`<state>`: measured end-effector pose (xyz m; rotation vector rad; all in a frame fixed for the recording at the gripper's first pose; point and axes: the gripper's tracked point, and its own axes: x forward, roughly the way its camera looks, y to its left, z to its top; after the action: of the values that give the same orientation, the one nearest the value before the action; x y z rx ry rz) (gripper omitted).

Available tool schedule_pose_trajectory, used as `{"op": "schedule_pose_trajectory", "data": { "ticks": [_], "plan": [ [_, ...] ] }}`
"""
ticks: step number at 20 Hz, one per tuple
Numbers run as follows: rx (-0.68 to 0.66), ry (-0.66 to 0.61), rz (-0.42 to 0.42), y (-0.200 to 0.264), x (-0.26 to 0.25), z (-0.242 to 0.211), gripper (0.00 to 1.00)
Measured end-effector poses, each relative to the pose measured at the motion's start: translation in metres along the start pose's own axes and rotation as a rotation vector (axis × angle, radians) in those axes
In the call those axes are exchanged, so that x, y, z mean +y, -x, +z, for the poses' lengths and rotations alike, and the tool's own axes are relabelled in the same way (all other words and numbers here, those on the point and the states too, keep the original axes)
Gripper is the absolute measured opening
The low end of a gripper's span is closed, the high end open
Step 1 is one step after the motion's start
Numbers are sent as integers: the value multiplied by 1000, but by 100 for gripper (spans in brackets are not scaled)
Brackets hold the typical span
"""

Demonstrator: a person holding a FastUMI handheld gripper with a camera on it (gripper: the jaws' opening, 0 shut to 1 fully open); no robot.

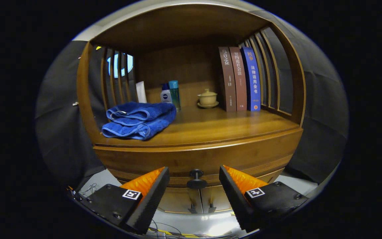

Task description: Pull open the drawer, take out the items inside it, and place them on the countertop above the cabinet.

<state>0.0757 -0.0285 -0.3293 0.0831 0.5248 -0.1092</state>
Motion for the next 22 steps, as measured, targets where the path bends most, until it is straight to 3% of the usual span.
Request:
{"op": "schedule_pose_trajectory", "data": {
  "ticks": [5, 8, 10, 14, 15, 16, 22],
  "plan": [
    [75, 11, 0, -27, 0, -26, 91],
    [118, 26, -3, -39, 0, -39, 69],
    [152, 36, -29, -37, -9, -46, 62],
    [136, 60, -37, -46, -8, -47, 39],
    [139, 63, -44, -43, -7, -45, 39],
    [143, 68, -49, -41, -8, -47, 30],
    [172, 56, -52, -32, -7, -50, 30]
  ]
}}
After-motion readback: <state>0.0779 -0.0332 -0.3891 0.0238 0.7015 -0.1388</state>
